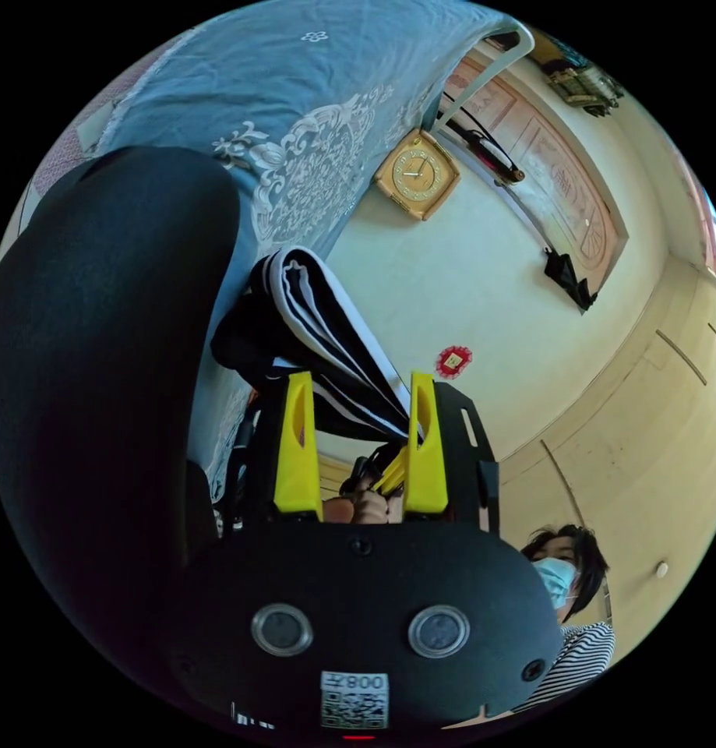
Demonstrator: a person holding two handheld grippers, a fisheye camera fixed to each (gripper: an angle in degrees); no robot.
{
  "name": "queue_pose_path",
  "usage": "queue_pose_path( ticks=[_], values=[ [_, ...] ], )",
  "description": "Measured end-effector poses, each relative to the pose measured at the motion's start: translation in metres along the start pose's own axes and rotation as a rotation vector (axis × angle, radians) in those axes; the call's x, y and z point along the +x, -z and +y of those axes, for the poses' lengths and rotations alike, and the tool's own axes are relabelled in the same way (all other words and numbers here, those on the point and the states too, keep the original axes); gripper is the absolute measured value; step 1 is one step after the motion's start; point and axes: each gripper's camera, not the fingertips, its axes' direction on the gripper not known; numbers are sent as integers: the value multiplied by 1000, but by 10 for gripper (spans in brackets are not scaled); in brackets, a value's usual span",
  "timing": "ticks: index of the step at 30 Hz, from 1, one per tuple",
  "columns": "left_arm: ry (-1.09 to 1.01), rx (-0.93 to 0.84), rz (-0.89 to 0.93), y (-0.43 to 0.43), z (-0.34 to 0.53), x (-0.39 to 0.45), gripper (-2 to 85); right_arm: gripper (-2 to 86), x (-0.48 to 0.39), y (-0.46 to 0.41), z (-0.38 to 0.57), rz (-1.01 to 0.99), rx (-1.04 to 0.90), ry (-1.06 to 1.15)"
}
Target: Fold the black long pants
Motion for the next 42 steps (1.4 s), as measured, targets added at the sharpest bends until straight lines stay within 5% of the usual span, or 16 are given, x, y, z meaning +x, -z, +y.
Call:
queue_pose_path(
  ticks=[10,24,33,42],
  values=[
    [-25,-50,-54,-64,10,97,53,16,29,75,45,-11,59,-17],
    [-137,-230,-184,-221,57,274,30,10,68,238,135,-131,261,30],
    [-127,-479,-218,-411,102,355,31,10,61,415,188,-27,451,147],
    [-270,-842,-157,-718,182,452,30,14,9,652,288,185,764,331]
  ],
)
